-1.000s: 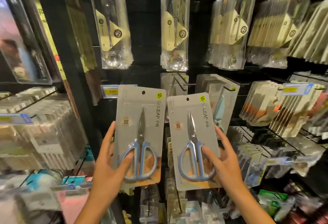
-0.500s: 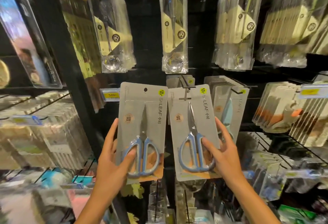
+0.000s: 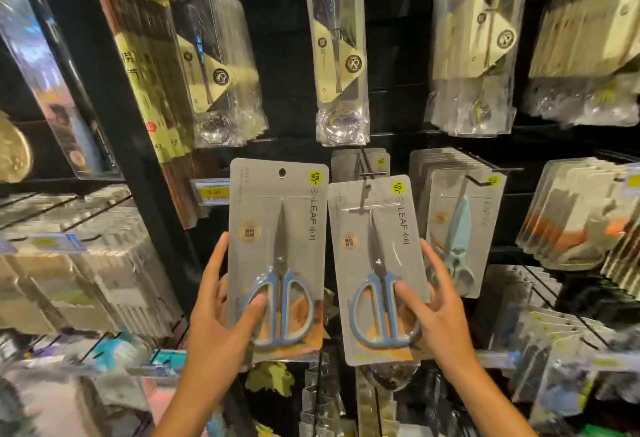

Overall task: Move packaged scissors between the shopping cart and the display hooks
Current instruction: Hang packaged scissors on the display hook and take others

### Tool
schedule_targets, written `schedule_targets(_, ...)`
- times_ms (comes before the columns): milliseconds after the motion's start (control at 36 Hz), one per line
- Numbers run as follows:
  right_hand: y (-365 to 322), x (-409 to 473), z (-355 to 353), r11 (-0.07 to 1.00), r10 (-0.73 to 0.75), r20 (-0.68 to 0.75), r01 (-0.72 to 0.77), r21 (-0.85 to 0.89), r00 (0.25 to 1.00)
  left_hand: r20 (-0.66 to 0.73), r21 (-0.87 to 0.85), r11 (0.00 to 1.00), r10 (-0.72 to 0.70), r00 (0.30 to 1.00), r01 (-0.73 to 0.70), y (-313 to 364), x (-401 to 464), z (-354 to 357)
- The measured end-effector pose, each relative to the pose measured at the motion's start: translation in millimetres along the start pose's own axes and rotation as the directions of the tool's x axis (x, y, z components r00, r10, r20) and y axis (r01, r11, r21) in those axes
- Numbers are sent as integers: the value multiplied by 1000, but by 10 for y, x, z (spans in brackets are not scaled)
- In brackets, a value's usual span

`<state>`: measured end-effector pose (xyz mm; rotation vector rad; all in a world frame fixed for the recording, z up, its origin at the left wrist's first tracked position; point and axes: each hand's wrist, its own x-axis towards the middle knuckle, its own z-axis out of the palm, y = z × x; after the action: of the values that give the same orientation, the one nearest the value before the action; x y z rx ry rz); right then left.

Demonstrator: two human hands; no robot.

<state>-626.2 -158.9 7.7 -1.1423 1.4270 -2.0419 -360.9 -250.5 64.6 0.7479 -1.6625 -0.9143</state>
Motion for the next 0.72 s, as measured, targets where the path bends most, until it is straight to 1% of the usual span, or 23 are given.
schedule_targets(278,182,208,26,999,-7,16,8,-53,1000,-6,-25,1000,10,1000,-10,57,166,92)
schedule_targets(417,329,384,50,991,-14,36,19,-130,999,-16,-21,999,30,999,-31,69,217,140)
schedule_targets(500,385,500,94,986,-17,22,21,-167,1000,-21,-22,999,26,999,-27,59,228,162)
schedule_targets(639,484,712,172,951,-19,-9,15,-310,1000,-35,-52,998,19,999,-21,38,243,180)
schedule_targets(722,574,878,213,912,3,7,0,-410,1000,-48,-56,998,21,999,-24,32,250,197)
